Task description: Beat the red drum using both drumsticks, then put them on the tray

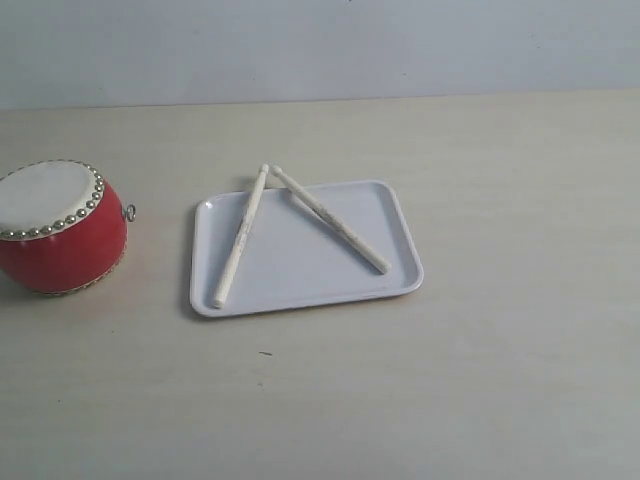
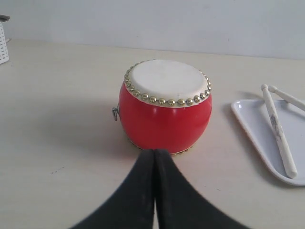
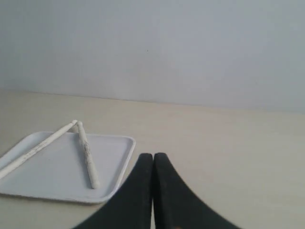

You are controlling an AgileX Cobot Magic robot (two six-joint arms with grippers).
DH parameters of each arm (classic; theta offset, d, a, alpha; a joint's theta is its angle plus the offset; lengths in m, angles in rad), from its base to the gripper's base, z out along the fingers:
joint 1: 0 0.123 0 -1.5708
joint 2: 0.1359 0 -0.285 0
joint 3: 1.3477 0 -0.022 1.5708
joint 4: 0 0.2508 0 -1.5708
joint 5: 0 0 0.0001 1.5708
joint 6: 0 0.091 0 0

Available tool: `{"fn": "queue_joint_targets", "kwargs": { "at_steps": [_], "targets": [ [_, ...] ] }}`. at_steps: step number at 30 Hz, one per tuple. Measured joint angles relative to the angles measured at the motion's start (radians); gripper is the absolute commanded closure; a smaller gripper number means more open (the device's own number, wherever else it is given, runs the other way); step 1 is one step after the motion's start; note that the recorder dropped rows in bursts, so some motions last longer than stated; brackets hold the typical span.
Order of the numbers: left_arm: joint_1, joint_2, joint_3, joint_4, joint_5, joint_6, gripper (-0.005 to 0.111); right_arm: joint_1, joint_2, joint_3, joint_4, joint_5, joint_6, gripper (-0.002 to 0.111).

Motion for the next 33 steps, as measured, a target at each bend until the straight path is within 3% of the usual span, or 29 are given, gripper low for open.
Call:
{"fn": "queue_joint_targets", "kwargs": {
  "at_steps": [11,33],
  "targets": [
    [0.000,0.000,0.000,0.000,0.000,0.000,0.107,-0.024,0.000,0.000,-0.075,0.063,0.141,0.108],
    [0.000,0.000,0.000,0.000,0.000,0.000,0.107,-0.024,0.000,0.000,-0.086,0.067,0.159,0.108]
  ]
}}
